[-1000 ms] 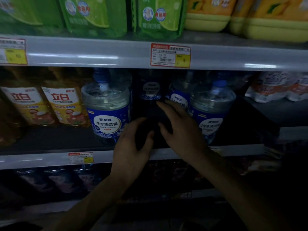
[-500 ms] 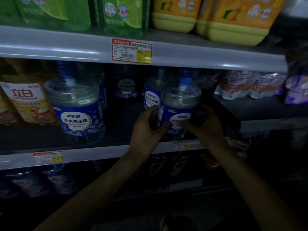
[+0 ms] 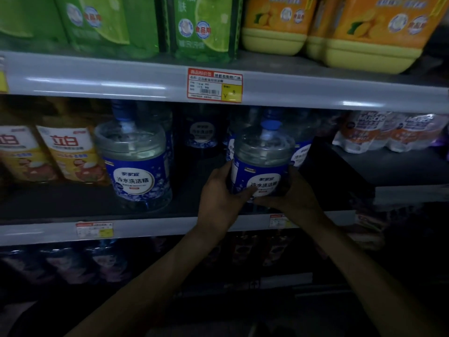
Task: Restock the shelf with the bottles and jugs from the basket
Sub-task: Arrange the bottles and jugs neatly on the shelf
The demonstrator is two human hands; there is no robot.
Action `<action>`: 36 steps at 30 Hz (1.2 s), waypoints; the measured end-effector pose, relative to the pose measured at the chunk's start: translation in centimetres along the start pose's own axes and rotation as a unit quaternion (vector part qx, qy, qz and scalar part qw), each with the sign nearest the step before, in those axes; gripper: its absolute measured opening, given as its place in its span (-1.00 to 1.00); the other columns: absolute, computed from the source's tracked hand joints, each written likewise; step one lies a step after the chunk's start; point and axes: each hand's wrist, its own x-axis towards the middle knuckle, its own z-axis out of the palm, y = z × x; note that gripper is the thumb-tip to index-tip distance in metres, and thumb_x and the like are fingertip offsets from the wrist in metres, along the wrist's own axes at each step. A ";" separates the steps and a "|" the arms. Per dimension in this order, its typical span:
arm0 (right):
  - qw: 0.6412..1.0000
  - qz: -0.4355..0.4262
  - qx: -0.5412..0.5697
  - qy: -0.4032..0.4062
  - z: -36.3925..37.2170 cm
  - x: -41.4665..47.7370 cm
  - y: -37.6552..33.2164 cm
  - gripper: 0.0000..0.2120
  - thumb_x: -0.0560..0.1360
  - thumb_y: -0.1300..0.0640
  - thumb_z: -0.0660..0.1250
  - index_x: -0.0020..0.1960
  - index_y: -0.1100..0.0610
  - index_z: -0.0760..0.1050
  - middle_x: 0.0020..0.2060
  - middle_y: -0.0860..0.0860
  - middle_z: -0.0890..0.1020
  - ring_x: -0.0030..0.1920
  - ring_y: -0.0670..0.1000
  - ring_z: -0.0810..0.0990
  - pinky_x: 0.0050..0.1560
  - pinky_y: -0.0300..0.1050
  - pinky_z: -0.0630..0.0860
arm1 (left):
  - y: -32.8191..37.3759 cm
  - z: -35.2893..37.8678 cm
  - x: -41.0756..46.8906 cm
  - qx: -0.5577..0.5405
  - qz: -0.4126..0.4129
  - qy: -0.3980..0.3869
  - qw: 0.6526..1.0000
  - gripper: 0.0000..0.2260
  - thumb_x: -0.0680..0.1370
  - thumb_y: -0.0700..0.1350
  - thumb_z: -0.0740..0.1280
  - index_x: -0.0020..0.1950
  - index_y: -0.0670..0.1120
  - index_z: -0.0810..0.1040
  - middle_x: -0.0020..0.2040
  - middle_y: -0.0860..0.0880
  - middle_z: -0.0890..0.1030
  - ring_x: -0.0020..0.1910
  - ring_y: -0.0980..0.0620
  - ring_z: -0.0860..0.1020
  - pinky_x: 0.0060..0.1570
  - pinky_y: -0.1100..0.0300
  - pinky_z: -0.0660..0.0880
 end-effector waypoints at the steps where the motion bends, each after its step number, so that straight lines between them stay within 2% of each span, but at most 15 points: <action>1: 1.000 -0.001 -0.001 -0.009 0.7 0.2 -0.1 -0.11 0.18 0.14 0.73 0.38 -0.13 0.36 0.16 -0.30 0.58 0.09 -0.41 0.57 0.03 -0.41 0.56 | -0.2 -0.7 -0.2 -0.002 0.000 0.007 1.000 -0.43 0.45 -0.06 0.61 0.42 0.06 0.52 0.27 0.08 0.59 0.19 0.20 0.56 0.09 0.46 0.51; 4: 1.000 -0.013 -0.007 -0.022 3.2 0.7 -0.8 -0.09 0.19 0.10 0.73 0.41 -0.11 0.35 0.19 -0.28 0.57 0.15 -0.34 0.56 0.10 -0.33 0.55 | -1.0 -3.0 -0.3 -0.003 -0.009 0.026 1.000 -0.49 0.45 -0.08 0.61 0.34 0.10 0.53 0.22 0.16 0.62 0.14 0.31 0.57 0.06 0.45 0.53; 8: 1.000 -0.018 -0.005 -0.017 6.5 1.3 -2.2 -0.14 0.20 0.06 0.72 0.39 -0.06 0.38 0.13 -0.27 0.57 0.08 -0.36 0.54 0.04 -0.32 0.54 | -2.6 -5.1 -0.6 0.039 -0.030 0.081 0.996 -0.44 0.47 0.14 0.52 0.44 0.09 0.50 0.30 0.06 0.62 0.25 0.13 0.59 0.21 0.07 0.61; 11: 1.000 -0.008 0.027 0.010 9.0 1.7 -2.9 -0.15 0.23 0.11 0.70 0.43 0.00 0.41 0.19 -0.13 0.63 0.12 -0.19 0.61 0.09 -0.21 0.60 | -3.1 -5.7 -1.4 0.044 -0.043 0.103 0.993 -0.47 0.53 0.04 0.47 0.48 0.10 0.45 0.32 0.07 0.60 0.30 0.09 0.57 0.26 -0.02 0.59; 15: 0.998 0.008 0.052 0.038 11.8 2.2 -3.9 -0.30 0.33 0.20 0.62 0.39 -0.04 0.41 0.16 -0.13 0.61 0.16 -0.10 0.60 0.11 -0.21 0.59 | -3.0 -6.2 -1.7 0.000 -0.057 0.084 0.995 -0.56 0.59 -0.13 0.46 0.45 0.04 0.46 0.28 0.14 0.62 0.28 0.21 0.57 0.29 0.16 0.56; 17: 0.997 0.024 0.064 0.043 12.7 2.5 -4.3 -0.41 0.38 0.23 0.57 0.27 -0.11 0.40 0.22 -0.06 0.62 0.20 -0.06 0.59 0.22 -0.06 0.58 | -2.8 -6.6 -1.5 -0.042 -0.079 0.066 0.994 -0.61 0.60 -0.18 0.43 0.35 0.16 0.47 0.22 0.23 0.62 0.20 0.35 0.56 0.25 0.30 0.54; 19: 0.994 0.056 0.082 0.035 13.0 2.5 -4.5 -0.45 0.42 0.23 0.54 0.23 -0.15 0.37 0.25 -0.04 0.60 0.22 -0.03 0.58 0.25 0.00 0.56 | -2.6 -6.8 -1.2 -0.075 -0.103 0.048 0.991 -0.57 0.60 -0.21 0.41 0.30 0.26 0.43 0.18 0.27 0.60 0.15 0.41 0.56 0.18 0.38 0.54; 20: 0.992 0.079 0.096 0.032 13.0 2.5 -4.6 -0.48 0.43 0.21 0.53 0.25 -0.13 0.40 0.26 -0.04 0.60 0.22 -0.02 0.58 0.25 0.02 0.56 | -2.6 -6.7 -1.1 -0.090 -0.110 0.042 0.989 -0.57 0.60 -0.20 0.41 0.34 0.23 0.45 0.21 0.22 0.62 0.17 0.37 0.57 0.18 0.36 0.54; 22: 0.980 0.136 0.139 0.029 12.4 2.2 -4.8 -0.54 0.46 0.19 0.48 0.30 -0.05 0.47 0.25 -0.05 0.61 0.21 0.00 0.58 0.23 0.05 0.57 | -2.4 -6.4 -0.9 -0.113 -0.121 0.036 0.986 -0.52 0.56 -0.06 0.46 0.45 0.16 0.45 0.33 0.09 0.60 0.29 0.19 0.57 0.28 0.18 0.56; 24: 0.963 0.177 0.201 0.012 11.8 1.8 -5.2 -0.60 0.47 0.19 0.44 0.26 -0.08 0.52 0.18 -0.04 0.65 0.18 0.02 0.61 0.18 0.04 0.59 | -2.1 -6.1 -0.8 -0.133 -0.137 0.040 0.981 -0.43 0.46 0.13 0.47 0.46 0.23 0.44 0.41 0.01 0.54 0.38 0.05 0.52 0.36 -0.01 0.52; 25: 0.957 0.184 0.224 -0.001 11.6 1.7 -5.3 -0.64 0.47 0.20 0.44 0.22 -0.07 0.54 0.14 -0.04 0.67 0.16 0.02 0.63 0.17 0.02 0.60 | -1.9 -6.0 -0.7 -0.146 -0.145 0.044 0.978 -0.42 0.44 0.16 0.45 0.46 0.24 0.44 0.41 0.01 0.54 0.38 0.03 0.52 0.37 -0.04 0.51; 29: 0.947 0.183 0.263 -0.022 11.5 1.9 -5.5 -0.69 0.47 0.22 0.40 0.18 -0.02 0.62 0.07 -0.04 0.72 0.16 0.02 0.66 0.21 0.05 0.59 | -1.7 -5.7 0.1 -0.192 -0.148 0.059 0.968 -0.57 0.59 -0.07 0.40 0.46 0.06 0.48 0.28 0.06 0.66 0.25 0.12 0.62 0.31 0.06 0.56; 33: 0.952 0.177 0.250 -0.015 12.1 3.1 -5.5 -0.67 0.48 0.22 0.38 0.18 -0.07 0.63 0.07 -0.08 0.72 0.17 0.01 0.65 0.23 0.08 0.58 | -1.6 -5.2 0.8 -0.190 -0.142 0.069 0.969 -0.62 0.63 -0.17 0.36 0.43 0.06 0.48 0.22 0.14 0.66 0.17 0.25 0.62 0.14 0.35 0.56; 34: 0.953 0.173 0.248 -0.016 12.2 3.3 -5.5 -0.66 0.48 0.24 0.37 0.17 -0.09 0.63 0.07 -0.10 0.73 0.16 0.01 0.65 0.21 0.08 0.59 | -1.6 -5.1 1.0 -0.187 -0.147 0.070 0.969 -0.60 0.62 -0.15 0.37 0.45 0.07 0.47 0.24 0.15 0.64 0.19 0.26 0.60 0.16 0.35 0.55; 36: 0.953 0.169 0.252 -0.015 12.4 3.7 -5.6 -0.66 0.49 0.27 0.35 0.10 -0.14 0.62 0.03 -0.11 0.72 0.13 -0.01 0.65 0.13 0.00 0.60 | -1.6 -4.8 1.4 -0.189 -0.159 0.076 0.966 -0.52 0.62 -0.12 0.39 0.53 0.06 0.41 0.30 0.10 0.62 0.26 0.19 0.58 0.29 0.20 0.53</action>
